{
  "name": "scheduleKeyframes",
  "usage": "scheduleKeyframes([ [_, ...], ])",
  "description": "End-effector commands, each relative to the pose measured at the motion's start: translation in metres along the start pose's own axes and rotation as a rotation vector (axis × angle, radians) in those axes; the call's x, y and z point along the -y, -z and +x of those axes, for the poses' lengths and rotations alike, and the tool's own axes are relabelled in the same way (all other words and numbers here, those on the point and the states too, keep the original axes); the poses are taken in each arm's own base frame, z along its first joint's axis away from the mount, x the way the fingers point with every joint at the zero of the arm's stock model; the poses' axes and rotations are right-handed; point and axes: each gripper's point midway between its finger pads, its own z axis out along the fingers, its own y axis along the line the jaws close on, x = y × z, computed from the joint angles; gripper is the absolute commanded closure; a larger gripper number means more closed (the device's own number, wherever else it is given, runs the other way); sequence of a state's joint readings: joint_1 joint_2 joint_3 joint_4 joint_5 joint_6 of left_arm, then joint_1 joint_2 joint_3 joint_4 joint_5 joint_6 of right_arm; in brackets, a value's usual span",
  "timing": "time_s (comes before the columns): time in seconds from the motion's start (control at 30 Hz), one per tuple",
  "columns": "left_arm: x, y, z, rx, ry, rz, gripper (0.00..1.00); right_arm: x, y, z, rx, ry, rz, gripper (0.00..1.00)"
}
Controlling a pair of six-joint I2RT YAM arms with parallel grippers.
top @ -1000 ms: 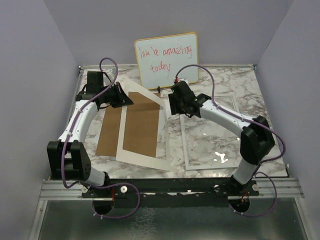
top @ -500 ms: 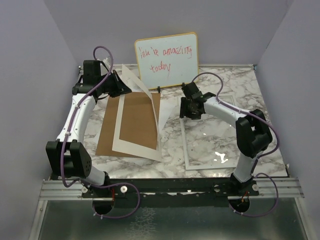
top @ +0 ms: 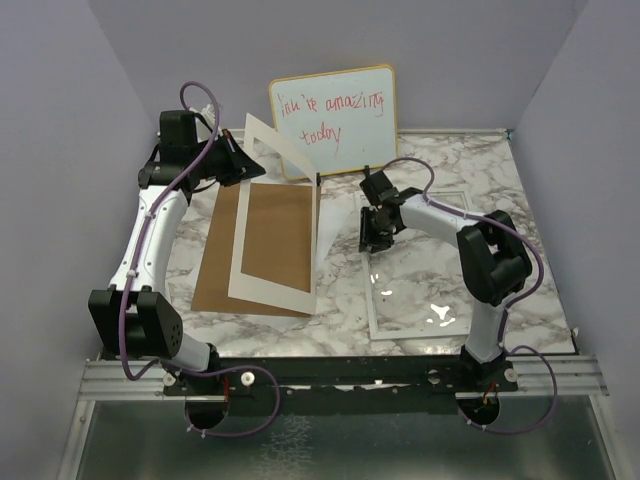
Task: Put the photo into the frame
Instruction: Pick up the photo frame item at the center of the board, then move the photo frame to the center of the board.
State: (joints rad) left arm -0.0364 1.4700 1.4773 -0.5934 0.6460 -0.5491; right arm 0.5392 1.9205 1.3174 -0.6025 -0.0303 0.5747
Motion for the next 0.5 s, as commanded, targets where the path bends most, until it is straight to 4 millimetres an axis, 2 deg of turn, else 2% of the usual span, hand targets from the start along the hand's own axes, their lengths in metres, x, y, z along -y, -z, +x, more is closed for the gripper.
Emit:
scheduleKeyframes([
  [0.0,0.018,0.012,-0.002,0.004,-0.006,0.046,1.0,-0.013,-0.006,0.01,-0.066,-0.009,-0.057,0.66],
  [0.13,0.018,0.011,-0.001,0.001,-0.008,0.047,1.0,-0.014,-0.006,0.009,-0.069,-0.018,-0.057,0.76],
  [0.27,0.016,0.009,-0.001,-0.006,-0.007,0.045,1.0,-0.017,-0.004,0.008,-0.07,-0.022,-0.066,0.8],
  [0.47,0.014,0.006,-0.001,-0.013,-0.003,0.043,1.0,-0.026,-0.008,0.009,-0.095,-0.024,-0.099,0.81],
])
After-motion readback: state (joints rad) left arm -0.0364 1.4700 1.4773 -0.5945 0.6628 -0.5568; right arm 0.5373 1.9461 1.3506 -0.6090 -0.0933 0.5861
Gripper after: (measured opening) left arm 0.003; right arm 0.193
